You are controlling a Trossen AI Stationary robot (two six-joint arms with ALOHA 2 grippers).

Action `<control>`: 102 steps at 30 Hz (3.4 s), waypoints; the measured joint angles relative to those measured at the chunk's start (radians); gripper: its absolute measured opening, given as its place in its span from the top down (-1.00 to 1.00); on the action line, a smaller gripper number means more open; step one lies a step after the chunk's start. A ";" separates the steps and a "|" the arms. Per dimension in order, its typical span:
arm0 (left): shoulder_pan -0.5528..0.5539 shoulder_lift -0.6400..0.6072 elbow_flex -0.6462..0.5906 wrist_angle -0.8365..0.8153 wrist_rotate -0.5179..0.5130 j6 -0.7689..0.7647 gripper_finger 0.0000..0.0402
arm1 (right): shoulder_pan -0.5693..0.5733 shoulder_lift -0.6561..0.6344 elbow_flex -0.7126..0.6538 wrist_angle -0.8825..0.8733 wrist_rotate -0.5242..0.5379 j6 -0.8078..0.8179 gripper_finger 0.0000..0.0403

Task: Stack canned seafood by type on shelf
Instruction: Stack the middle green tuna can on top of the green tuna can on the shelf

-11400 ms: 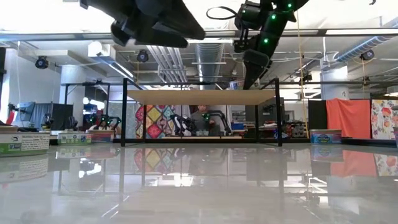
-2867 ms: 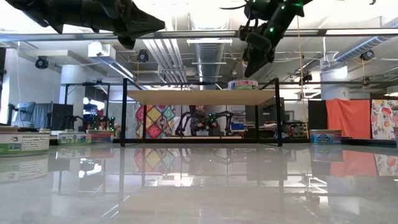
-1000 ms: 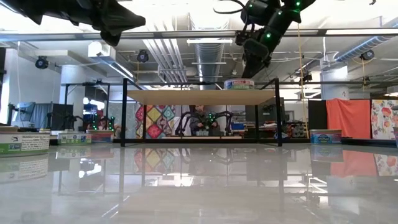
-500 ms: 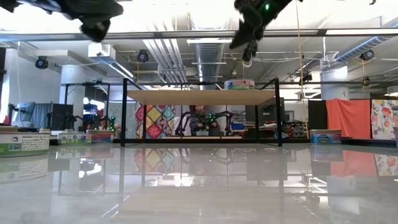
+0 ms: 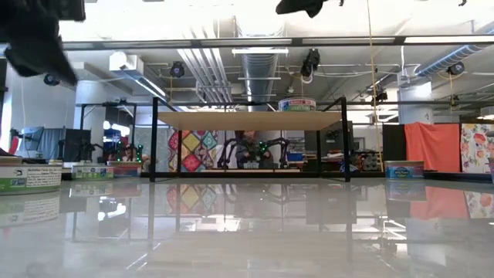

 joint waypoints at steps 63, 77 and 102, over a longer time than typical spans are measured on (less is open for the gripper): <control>0.183 0.500 0.064 0.027 0.414 0.400 1.00 | 0.558 0.570 -0.210 0.545 0.369 0.592 0.83; 0.169 0.636 0.084 0.447 0.417 0.567 1.00 | 0.588 0.610 -0.206 0.541 0.375 0.683 0.77; 0.034 0.437 -0.070 0.470 0.219 0.462 1.00 | 0.418 0.765 -0.128 0.672 0.280 0.598 -0.95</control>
